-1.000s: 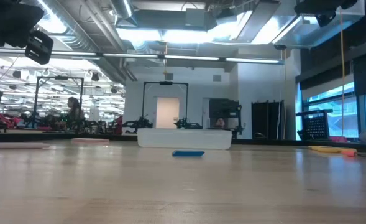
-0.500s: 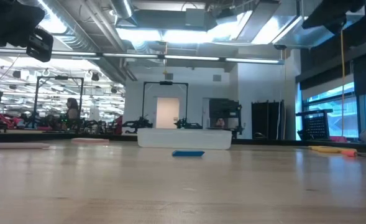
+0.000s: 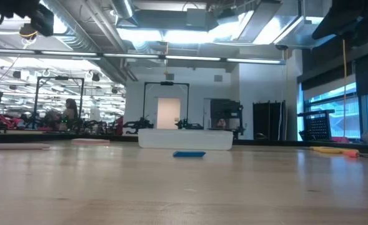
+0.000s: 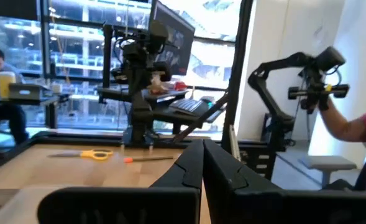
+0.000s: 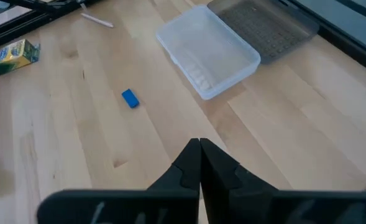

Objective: Pack school essentials
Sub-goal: Put the yellow scissors into the black supply box

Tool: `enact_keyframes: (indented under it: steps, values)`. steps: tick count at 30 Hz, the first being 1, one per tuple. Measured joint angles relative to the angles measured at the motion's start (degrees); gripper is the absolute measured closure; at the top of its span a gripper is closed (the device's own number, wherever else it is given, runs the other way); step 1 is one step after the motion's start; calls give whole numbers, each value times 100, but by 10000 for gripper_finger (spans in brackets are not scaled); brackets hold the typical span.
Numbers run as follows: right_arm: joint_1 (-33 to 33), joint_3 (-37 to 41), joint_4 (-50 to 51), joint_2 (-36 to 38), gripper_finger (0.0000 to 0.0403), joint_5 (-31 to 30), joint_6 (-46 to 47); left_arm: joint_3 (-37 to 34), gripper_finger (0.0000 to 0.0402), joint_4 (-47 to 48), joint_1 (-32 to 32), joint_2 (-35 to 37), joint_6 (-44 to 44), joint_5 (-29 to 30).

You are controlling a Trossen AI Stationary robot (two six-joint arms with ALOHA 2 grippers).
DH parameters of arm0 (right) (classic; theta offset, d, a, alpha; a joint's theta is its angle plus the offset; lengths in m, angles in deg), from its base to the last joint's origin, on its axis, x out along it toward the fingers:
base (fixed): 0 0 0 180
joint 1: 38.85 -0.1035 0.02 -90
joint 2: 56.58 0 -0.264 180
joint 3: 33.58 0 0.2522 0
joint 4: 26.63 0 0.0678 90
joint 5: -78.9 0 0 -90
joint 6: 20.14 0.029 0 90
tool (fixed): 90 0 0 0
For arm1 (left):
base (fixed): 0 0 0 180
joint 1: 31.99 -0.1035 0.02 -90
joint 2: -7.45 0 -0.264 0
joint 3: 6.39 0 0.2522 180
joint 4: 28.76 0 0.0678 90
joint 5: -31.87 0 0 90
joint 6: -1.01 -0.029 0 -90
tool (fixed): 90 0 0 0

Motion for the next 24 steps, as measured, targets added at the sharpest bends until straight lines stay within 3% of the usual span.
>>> enact_keyframes:
  steps: [7, 13, 20, 24]
  values:
    - [1, 1, 0, 0, 399, -9, -17, 1095, 401, 163, -23, -1223, -73, 114]
    - [1, 0, -4, 0, 399, -55, -164, 1874, 401, 242, -313, -2719, -58, 69]
    - [1, 1, -4, -4, 399, -41, -442, 2797, 401, 140, -1034, -4071, 395, -1040]
    - [1, 0, -4, -9, 399, 226, -426, 3164, 401, 602, -1500, -4588, 857, -1255]
